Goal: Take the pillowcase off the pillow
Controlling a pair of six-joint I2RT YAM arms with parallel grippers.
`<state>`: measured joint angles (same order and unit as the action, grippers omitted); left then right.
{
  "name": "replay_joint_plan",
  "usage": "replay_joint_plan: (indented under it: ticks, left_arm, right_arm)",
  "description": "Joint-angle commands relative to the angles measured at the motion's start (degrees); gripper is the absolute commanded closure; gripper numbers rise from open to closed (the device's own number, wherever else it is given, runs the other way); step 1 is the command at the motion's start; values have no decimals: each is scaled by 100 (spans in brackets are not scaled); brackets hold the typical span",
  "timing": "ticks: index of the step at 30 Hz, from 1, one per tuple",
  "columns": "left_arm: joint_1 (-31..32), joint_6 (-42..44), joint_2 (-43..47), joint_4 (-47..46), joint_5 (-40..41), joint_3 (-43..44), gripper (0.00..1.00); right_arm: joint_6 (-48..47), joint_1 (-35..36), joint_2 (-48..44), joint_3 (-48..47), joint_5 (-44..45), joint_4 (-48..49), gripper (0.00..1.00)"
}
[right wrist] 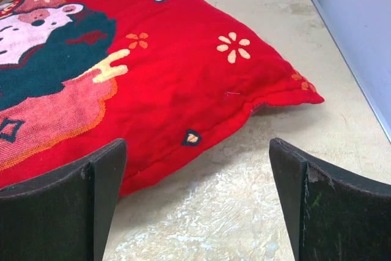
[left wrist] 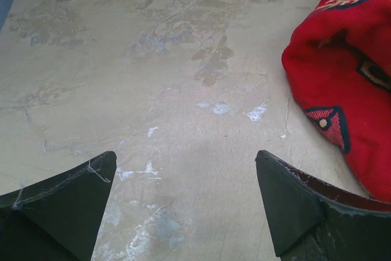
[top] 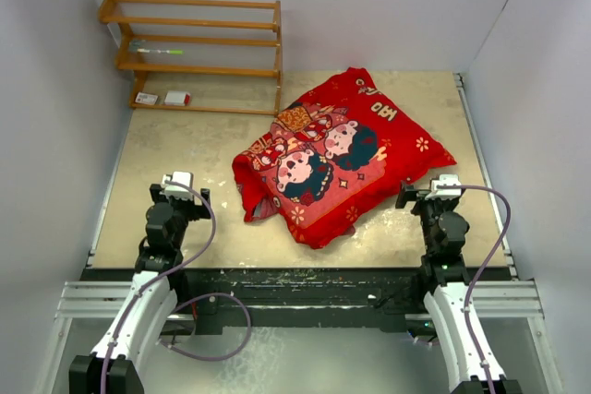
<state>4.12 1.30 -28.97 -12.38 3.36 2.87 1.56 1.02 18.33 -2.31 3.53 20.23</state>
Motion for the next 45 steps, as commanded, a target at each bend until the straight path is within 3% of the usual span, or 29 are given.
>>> replay_joint_plan:
  ticks: [1, 7, 10, 15, 16, 20, 22, 26, 28, 30, 37, 41, 45]
  left_arm:
    - [-43, 47, 91, -227, -85, 68, 1]
    - [-43, 55, 71, -237, -75, 70, 1]
    - [-43, 120, -8, -286, -256, 129, 1]
    - [-43, 287, -1171, 1033, -365, 1774, 1]
    - [-43, 412, -1421, 1333, -528, 2174, 1]
    - [-43, 798, -2063, 2469, -1250, 3433, 1]
    - [-43, 642, -2090, 2773, -1068, 3866, 1]
    - [-51, 429, -1912, 3158, -444, 4637, 1]
    - [-49, 561, -1898, 3451, -632, 4877, 1]
    - [-52, 673, -1972, 3819, -1057, 5106, 1]
    - [-51, 1252, -2344, 4964, -2366, 5408, 1]
    - [-52, 1670, -2783, 5405, -2412, 5581, 1]
    - [-52, 1960, -2938, 5609, -2471, 5585, 1]
  right_arm:
    - [-19, 21, -9, -2, 113, 240, 0]
    - [-17, 21, 57, -13, 189, 281, 0]
    - [76, 21, -98, -93, 1051, 277, 0]
    - [471, 21, 17, -947, 1705, -697, 0]
    - [812, 21, 91, -1210, 1858, -922, 0]
    - [3748, 21, 289, -2137, 3204, -1965, 0]
    - [3711, 21, 267, -2554, 2655, -1959, 0]
    - [2776, 21, 402, -2702, 144, -1030, 0]
    - [2794, 30, 830, -2805, -736, -1014, 0]
    - [2799, 150, 1272, -2934, -1007, -1296, 0]
    - [1895, 2151, 1908, -3252, -43, -2117, 0]
    - [1595, 3881, 2641, -3518, 1237, -2078, 0]
    - [1154, 5642, 4125, -4193, 2661, -2116, 0]
